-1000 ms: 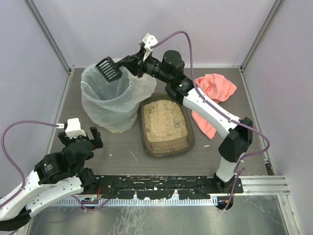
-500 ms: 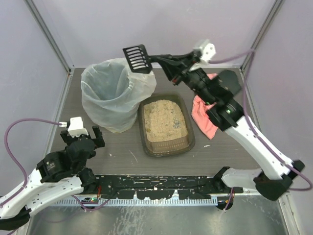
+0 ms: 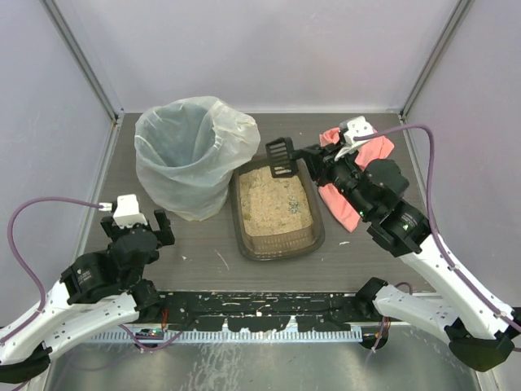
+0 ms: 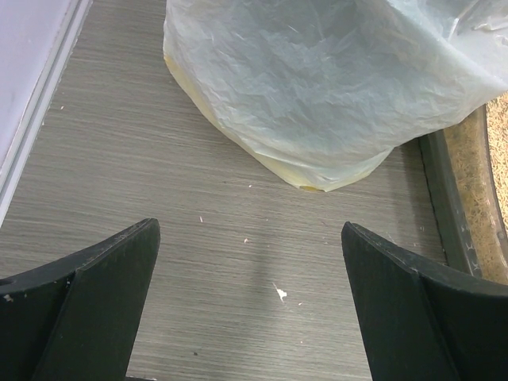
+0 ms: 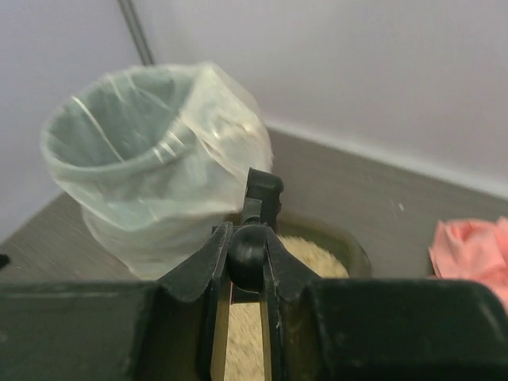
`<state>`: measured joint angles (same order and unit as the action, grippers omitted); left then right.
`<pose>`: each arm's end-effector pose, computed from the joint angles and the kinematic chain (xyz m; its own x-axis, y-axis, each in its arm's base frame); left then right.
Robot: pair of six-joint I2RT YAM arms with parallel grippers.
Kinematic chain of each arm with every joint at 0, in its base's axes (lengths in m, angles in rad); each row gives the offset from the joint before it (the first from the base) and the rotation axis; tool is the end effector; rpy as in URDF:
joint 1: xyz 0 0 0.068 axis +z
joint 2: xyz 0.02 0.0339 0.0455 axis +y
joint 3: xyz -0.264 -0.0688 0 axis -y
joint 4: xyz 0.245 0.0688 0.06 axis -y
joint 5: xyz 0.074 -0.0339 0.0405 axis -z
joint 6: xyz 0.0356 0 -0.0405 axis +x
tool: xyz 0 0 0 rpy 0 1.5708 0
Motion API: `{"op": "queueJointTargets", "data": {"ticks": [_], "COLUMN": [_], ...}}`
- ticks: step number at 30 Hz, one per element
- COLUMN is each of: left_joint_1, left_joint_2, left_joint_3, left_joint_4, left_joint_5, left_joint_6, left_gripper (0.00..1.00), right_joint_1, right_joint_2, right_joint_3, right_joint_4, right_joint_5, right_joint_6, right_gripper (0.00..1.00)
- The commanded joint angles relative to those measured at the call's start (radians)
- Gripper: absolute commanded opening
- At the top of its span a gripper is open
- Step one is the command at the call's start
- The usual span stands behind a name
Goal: Clean the litter box
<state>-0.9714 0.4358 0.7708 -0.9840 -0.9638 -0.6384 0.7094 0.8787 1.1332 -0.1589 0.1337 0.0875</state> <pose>0.0622 -0.0392 0.3052 -0.3345 -0.1130 -0.9356 -0.1214 0.9897 -0.0761 0.1414 0.1152 0.4469 0.0245 0.1352 -0.9905 -0.5491 0.8298 0.0997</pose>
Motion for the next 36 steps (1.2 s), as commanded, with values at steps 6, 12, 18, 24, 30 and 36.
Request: {"op": "queueJointTargets", "data": {"ticks": [6, 12, 18, 24, 30, 36], "left_joint_1": [-0.003, -0.003, -0.003, -0.004, -0.004, -0.003], "left_joint_2": [0.02, 0.017, 0.003, 0.008, -0.003, -0.025], "left_joint_3": [0.005, 0.004, 0.001, 0.001, -0.001, -0.005], "left_joint_4": [0.049, 0.048, 0.051, 0.05, 0.049, 0.05], "left_joint_5": [-0.004, -0.004, -0.002, -0.001, -0.001, -0.001], "left_joint_6": [0.008, 0.008, 0.009, 0.009, 0.009, 0.009], "left_gripper": [0.99, 0.99, 0.98, 0.98, 0.98, 0.98], "right_joint_1": [-0.003, -0.003, -0.003, -0.004, -0.001, 0.036], "right_joint_2": [0.138, 0.3, 0.446, 0.556, 0.665, 0.755], "right_joint_3": [0.051, 0.129, 0.198, 0.25, 0.32, 0.37], "right_joint_4": [-0.241, -0.243, -0.233, -0.203, -0.203, -0.215], "right_joint_5": [0.255, 0.293, 0.323, 0.361, 0.377, 0.467], "right_joint_6": [0.068, 0.077, 0.014, -0.068, -0.122, -0.156], "right_gripper": [0.01, 0.01, 0.01, 0.01, 0.01, 0.01]}}
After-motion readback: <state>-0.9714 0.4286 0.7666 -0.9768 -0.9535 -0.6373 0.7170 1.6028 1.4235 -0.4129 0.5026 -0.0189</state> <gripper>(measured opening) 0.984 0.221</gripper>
